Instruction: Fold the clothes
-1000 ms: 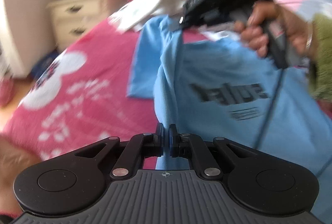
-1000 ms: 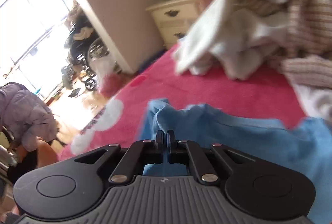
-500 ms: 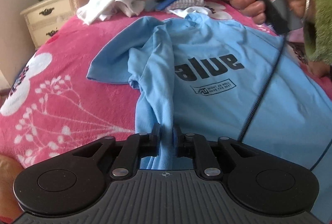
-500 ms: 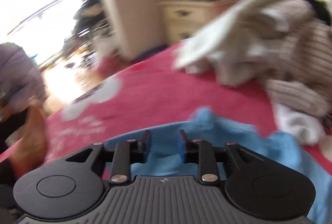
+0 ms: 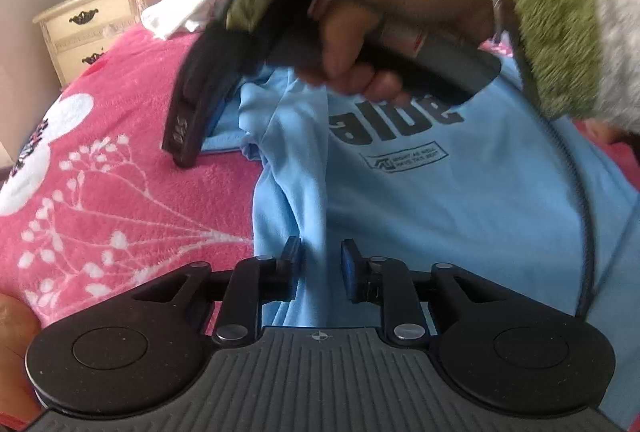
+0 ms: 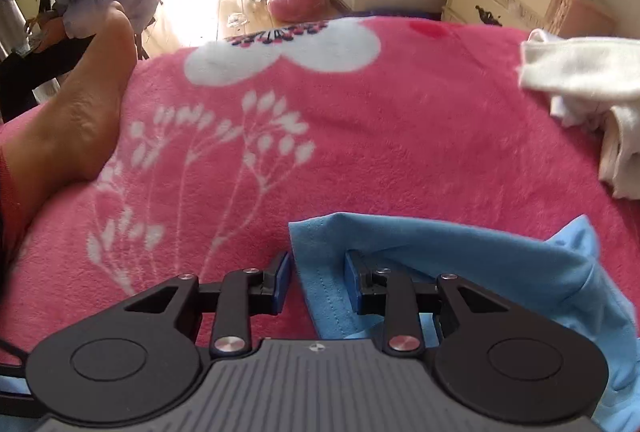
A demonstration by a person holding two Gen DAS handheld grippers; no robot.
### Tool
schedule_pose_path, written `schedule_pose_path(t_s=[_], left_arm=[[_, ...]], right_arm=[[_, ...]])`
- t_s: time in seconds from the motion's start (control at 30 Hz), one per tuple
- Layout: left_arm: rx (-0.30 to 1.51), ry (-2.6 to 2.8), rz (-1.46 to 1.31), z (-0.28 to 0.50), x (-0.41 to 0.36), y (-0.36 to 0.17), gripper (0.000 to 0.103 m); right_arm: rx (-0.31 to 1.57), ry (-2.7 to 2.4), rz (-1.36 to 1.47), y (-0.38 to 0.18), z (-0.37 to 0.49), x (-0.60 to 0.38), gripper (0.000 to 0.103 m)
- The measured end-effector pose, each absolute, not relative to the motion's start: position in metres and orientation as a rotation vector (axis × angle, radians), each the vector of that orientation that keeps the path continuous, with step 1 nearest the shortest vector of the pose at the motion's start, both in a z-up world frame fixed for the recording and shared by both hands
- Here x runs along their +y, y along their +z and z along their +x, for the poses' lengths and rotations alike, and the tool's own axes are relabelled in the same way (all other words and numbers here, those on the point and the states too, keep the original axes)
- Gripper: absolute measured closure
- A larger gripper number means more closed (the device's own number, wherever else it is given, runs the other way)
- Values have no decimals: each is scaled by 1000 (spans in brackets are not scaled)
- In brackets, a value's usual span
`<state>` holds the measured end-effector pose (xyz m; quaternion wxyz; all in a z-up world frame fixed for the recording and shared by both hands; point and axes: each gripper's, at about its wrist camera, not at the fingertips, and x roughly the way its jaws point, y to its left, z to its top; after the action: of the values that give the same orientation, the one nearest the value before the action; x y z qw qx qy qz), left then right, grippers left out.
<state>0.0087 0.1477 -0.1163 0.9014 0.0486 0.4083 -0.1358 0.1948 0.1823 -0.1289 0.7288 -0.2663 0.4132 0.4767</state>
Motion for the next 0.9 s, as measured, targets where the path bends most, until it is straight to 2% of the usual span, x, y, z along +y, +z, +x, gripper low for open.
schedule_pose_path(t_s=[0.03,0.1,0.23,0.47,0.63,0.73,0.9], left_arm=[[844,-282,96,9,148,-116,82],[843,-285,86,9,149,-116,82],[842,-289,68,8,152,-115,82],[795,-338,-10,3,160,-100,81],[728,-370,-66,0,165,-88,66],[705,-380,-139,4,168,-84,62],[652,-302,-113,22,170,-76,55]], right_arm=[[909,1048,-581,-130,195,182,77],[924,1040,-542,-126,200,178,98],[945,1031,-419,-112,214,166,99],[910,1016,78,-60,256,97,99],[884,1024,465,-55,277,33,99],[893,1035,675,-66,286,4,99],[906,1037,753,-82,291,-16,99]])
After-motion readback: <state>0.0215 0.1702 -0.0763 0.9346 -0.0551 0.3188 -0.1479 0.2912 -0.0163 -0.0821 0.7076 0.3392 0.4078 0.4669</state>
